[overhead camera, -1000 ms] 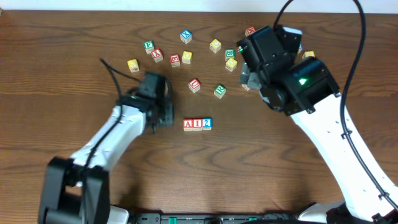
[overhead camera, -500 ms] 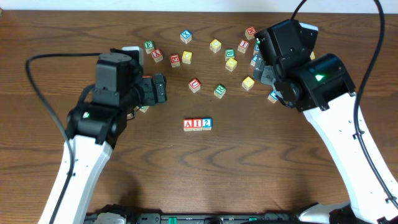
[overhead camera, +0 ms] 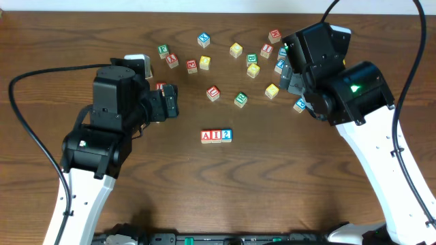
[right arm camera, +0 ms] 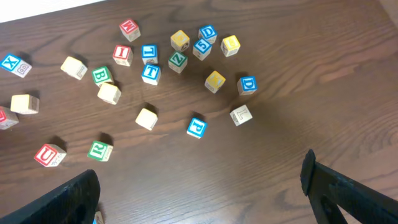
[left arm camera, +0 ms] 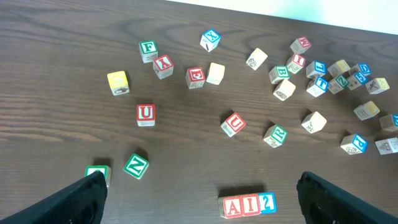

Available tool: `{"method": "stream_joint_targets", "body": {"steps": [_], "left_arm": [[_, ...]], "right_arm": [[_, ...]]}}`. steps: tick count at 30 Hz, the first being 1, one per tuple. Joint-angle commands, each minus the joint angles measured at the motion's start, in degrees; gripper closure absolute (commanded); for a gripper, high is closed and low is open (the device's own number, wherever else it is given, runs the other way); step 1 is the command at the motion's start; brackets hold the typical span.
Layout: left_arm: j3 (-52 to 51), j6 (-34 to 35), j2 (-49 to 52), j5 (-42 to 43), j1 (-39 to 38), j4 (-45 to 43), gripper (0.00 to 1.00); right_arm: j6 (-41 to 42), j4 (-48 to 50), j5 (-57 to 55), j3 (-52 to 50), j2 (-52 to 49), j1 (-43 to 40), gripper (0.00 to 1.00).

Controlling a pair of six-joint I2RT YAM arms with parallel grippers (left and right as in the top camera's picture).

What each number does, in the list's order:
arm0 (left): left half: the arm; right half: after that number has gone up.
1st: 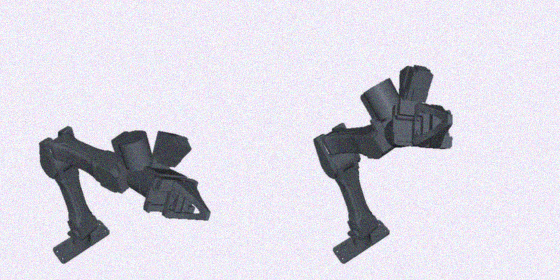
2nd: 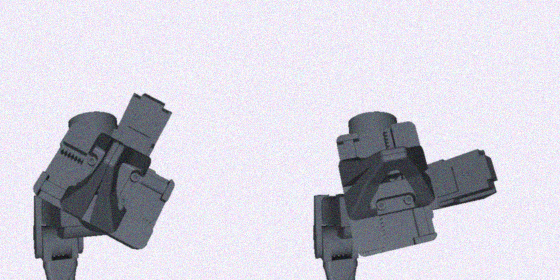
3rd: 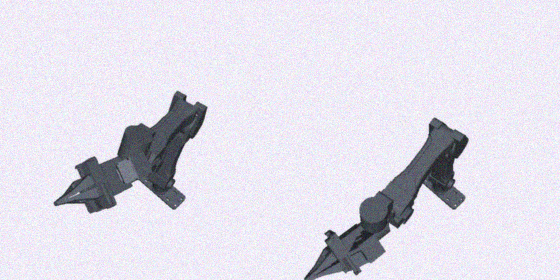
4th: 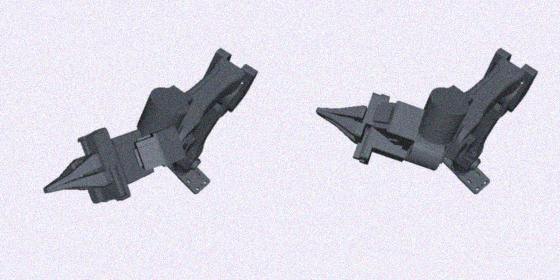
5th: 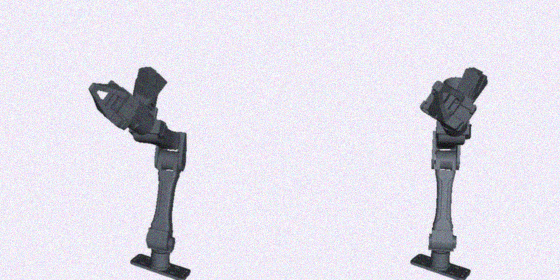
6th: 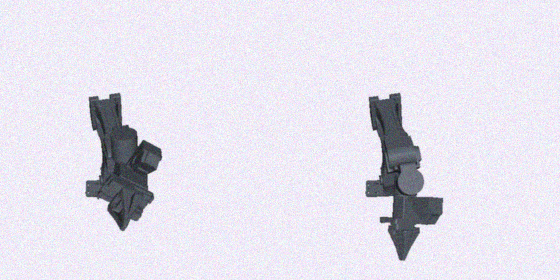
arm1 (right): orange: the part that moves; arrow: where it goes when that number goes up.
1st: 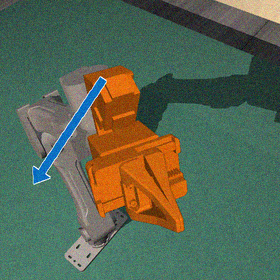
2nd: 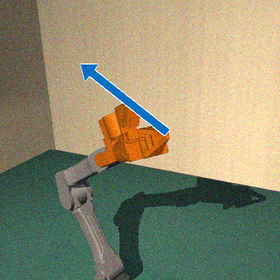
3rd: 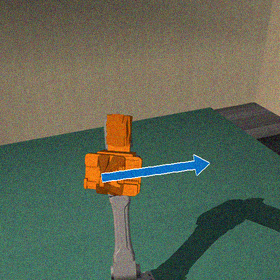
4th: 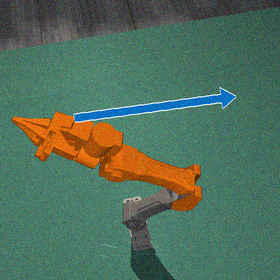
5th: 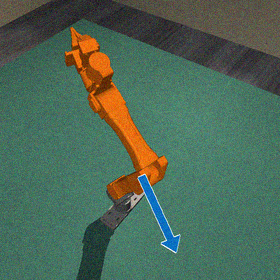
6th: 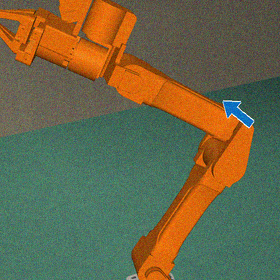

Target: Spell out AI2

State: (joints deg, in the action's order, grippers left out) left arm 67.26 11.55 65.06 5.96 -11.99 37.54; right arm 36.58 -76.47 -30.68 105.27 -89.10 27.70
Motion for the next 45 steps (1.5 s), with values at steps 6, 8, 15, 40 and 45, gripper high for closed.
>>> {"method": "stream_joint_targets", "body": {"steps": [6,8,15,40,45], "left_arm": [[0.7,-1.0,-0.2,-0.7,0.2,0.2,0.04],[0.7,-1.0,-0.2,-0.7,0.2,0.2,0.04],[0.7,-1.0,-0.2,-0.7,0.2,0.2,0.04],[-0.2,-2.1,-2.9,-5.3,0.0,10.1,0.04],[-6.9,-2.1,-11.5,-8.0,-0.3,7.8,0.04]], "right_arm": [[-0.7,-0.1,-1.3,0.9,0.9,-0.7,0.01],[-0.7,-0.1,-1.3,0.9,0.9,-0.7,0.01],[-0.7,-0.1,-1.3,0.9,0.9,-0.7,0.01],[-0.7,-0.1,-1.3,0.9,0.9,-0.7,0.01],[-0.7,-0.1,-1.3,0.9,0.9,-0.7,0.01]]}}
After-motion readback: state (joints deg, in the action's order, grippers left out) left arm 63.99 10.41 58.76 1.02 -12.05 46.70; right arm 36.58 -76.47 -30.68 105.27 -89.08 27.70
